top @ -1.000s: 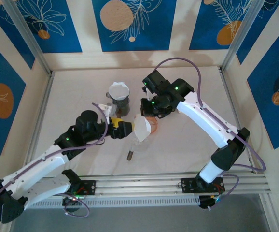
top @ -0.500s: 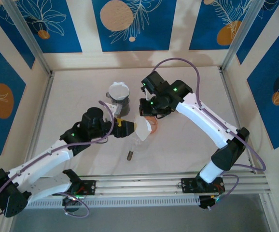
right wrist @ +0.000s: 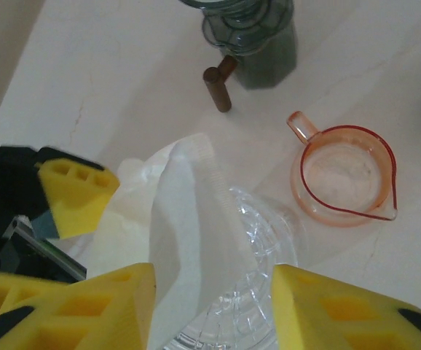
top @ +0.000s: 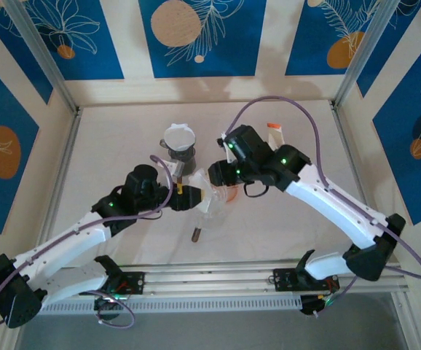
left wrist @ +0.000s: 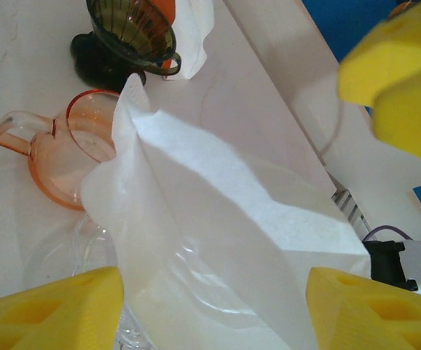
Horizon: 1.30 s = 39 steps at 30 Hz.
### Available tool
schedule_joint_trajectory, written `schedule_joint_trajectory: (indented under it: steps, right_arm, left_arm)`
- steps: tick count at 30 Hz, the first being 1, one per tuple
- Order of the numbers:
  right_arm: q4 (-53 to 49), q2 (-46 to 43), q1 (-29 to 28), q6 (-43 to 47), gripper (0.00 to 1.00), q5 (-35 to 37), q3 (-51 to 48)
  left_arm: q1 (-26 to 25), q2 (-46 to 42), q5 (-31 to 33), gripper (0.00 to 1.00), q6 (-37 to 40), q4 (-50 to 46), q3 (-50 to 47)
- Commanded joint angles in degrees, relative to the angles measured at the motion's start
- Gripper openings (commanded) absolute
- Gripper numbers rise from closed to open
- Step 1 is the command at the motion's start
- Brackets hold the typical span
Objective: Place the coffee filter in the dripper
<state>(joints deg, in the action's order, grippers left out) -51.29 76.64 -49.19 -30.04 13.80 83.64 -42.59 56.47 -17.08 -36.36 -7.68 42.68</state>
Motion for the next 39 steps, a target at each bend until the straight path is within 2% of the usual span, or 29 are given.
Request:
schedule_joint_trajectory:
  steps: [1,5,8,12,18,22,24,31,39]
  right_arm:
    - [7.17,-1.75,-2.23,2.66,0.50,1.83,-3.78]
    - [7.45,-0.94,-5.47,3.79,0.52,3.75,-3.80]
    - [5.69,-0.16,-5.83,3.51,0.52,5.15,-3.31]
    - [3.44,1.15,-5.96,3.76,0.47,6.28,-2.83]
    - [2.91,2.55,-6.67,4.02,0.30,6.78,-3.11]
    - [1.81,3.22,-7.60,4.80,0.06,10.59,-2.82]
    - [1.43,3.25,-8.11,5.37,0.00,13.46,-2.92]
    - [-0.10,3.86,-8.40,6.65,0.00,19.09,-3.29]
    - [0.51,5.97,-8.24,6.75,0.00,18.64,-4.25]
  left_arm:
    - [0.59,-2.22,1.15,0.69,-1.23,-0.28,-0.92]
    - [0.60,-3.08,1.68,0.69,-1.47,-1.35,-0.34]
    - [0.62,-5.85,3.70,0.71,-1.28,-3.39,0.20]
    - [0.64,-9.06,7.77,0.72,0.41,-8.32,1.15]
    - [0.60,-9.24,8.32,0.72,0.58,-8.72,0.06]
    - [0.65,-8.75,7.78,0.76,0.08,-6.98,-0.58]
    - [0.65,-8.49,7.80,0.80,0.05,-6.39,-0.50]
    - [0.91,-6.52,6.86,0.82,-0.23,-4.62,0.13]
    - [1.36,-4.23,5.81,0.83,-0.69,-2.97,0.05]
